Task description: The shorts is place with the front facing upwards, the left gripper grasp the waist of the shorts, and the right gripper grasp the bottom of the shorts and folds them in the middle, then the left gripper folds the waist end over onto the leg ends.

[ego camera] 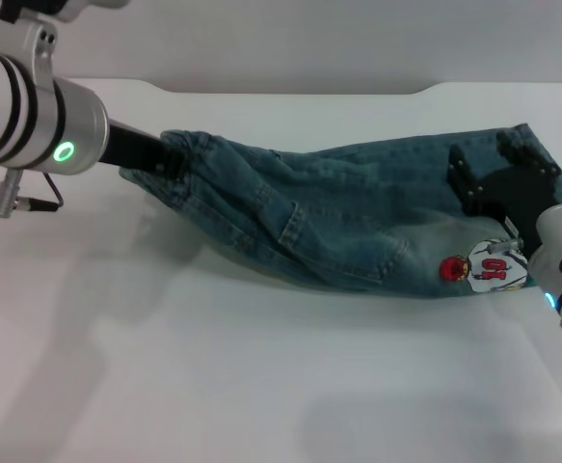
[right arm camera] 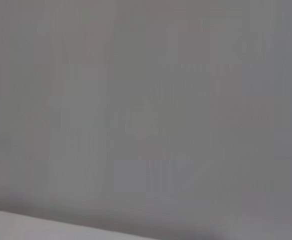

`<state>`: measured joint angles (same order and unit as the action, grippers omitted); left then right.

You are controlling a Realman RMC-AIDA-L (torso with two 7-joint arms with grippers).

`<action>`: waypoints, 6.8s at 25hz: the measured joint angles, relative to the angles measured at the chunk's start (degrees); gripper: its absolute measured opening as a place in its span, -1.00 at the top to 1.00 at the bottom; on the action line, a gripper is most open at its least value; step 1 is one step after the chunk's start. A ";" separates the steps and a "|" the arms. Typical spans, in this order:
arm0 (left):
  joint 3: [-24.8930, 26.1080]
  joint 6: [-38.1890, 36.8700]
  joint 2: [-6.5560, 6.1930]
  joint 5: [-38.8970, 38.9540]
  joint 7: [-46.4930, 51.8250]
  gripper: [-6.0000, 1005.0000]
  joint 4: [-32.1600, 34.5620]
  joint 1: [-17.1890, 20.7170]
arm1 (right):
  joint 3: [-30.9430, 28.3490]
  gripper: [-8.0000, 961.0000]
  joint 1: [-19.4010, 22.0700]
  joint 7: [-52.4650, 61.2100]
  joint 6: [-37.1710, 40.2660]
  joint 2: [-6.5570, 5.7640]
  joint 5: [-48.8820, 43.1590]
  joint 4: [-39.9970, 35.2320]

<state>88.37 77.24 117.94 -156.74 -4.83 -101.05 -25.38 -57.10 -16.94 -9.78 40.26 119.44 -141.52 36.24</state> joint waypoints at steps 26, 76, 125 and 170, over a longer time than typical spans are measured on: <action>0.00 3.07 0.12 0.27 -0.09 0.87 -13.73 -1.27 | 19.63 0.98 -13.79 24.90 -4.57 0.36 0.55 -7.46; -0.56 -3.22 0.27 8.00 -3.89 0.86 -14.31 -6.84 | 25.58 0.98 -20.53 35.29 -9.59 0.44 0.18 -7.05; -26.29 -31.69 0.19 15.87 -13.64 0.75 -6.12 11.01 | -7.97 0.97 -2.07 14.70 31.49 -0.51 0.57 -24.96; -32.73 -135.80 0.88 16.82 -3.02 -0.68 72.69 9.39 | -3.95 -0.53 13.17 19.00 44.43 0.07 0.16 -22.50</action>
<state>55.64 -58.56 118.82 -139.92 -7.86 -28.36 -15.99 -61.05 -3.78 9.22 84.69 119.51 -141.36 13.74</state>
